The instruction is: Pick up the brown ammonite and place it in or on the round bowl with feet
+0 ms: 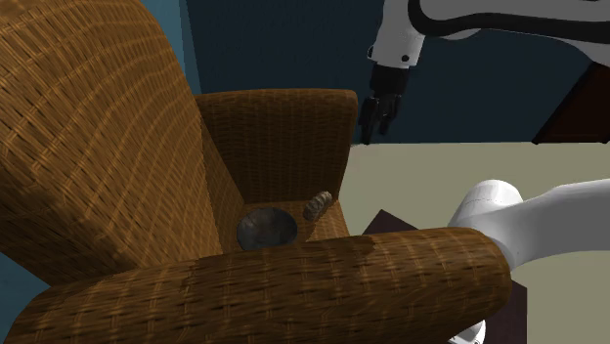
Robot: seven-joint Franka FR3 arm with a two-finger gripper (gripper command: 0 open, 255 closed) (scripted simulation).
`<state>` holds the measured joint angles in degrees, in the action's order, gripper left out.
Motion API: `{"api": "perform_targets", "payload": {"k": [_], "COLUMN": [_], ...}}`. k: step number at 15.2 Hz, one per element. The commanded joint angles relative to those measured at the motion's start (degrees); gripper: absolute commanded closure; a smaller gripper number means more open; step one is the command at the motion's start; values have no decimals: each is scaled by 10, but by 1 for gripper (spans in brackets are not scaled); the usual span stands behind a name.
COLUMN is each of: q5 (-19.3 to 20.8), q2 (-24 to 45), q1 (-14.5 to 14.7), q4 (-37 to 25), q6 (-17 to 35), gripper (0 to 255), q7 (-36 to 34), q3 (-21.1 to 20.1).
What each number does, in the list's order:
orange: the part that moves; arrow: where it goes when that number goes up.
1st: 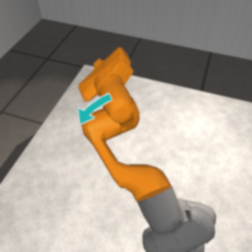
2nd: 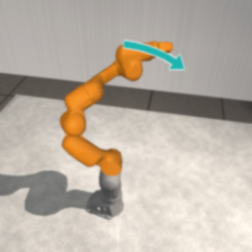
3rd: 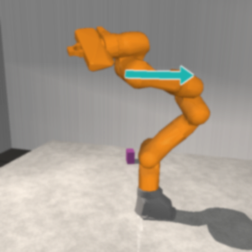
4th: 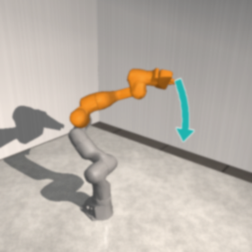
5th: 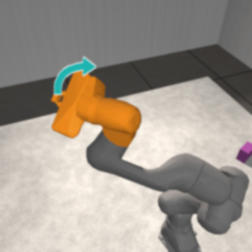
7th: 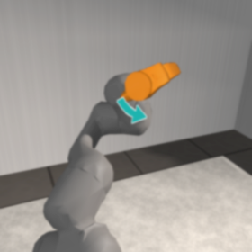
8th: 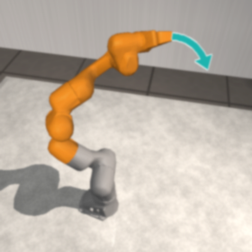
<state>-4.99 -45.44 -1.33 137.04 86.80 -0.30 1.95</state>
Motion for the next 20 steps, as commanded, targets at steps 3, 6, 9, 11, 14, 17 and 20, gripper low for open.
{"api": "perform_targets", "payload": {"k": [3,6,9,11,14,17,20], "q5": [12,28,42,50,58,61,56], "q2": [13,40,77,107,159,219,285], "q1": [10,25,39,50,66,83,102], "q4": [27,61,87,99,112,116,112], "q6": [39,101,166,210,277,344,409], "gripper": [0,0,0,0,0,0,0], "q7": [46,113,179,223,288,353,420], "q3": [13,31,50,62,79,95,109]}}
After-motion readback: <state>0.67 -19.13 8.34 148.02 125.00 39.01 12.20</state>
